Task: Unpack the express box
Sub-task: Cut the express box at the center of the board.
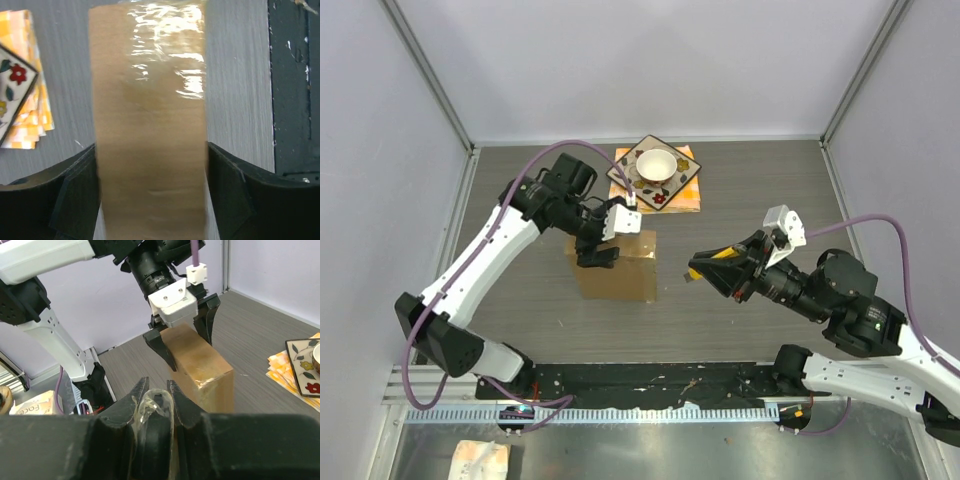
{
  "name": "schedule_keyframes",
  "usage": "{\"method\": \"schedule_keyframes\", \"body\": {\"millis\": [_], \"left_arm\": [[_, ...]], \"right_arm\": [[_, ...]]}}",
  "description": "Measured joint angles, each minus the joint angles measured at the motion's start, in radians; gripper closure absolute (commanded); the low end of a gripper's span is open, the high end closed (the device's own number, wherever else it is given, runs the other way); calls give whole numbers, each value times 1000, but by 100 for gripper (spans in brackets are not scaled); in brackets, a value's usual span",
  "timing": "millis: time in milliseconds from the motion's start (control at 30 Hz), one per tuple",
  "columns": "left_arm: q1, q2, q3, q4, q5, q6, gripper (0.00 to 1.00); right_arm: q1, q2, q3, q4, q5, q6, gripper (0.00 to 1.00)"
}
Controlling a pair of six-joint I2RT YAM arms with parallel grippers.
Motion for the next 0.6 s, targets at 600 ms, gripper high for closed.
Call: {"method": "schedule_keyframes", "body": {"millis": [600], "left_arm": [[-21,24,20,-146,103,-506,72]], "right_arm": [[0,11,-151,133,92,-130,99]]}}
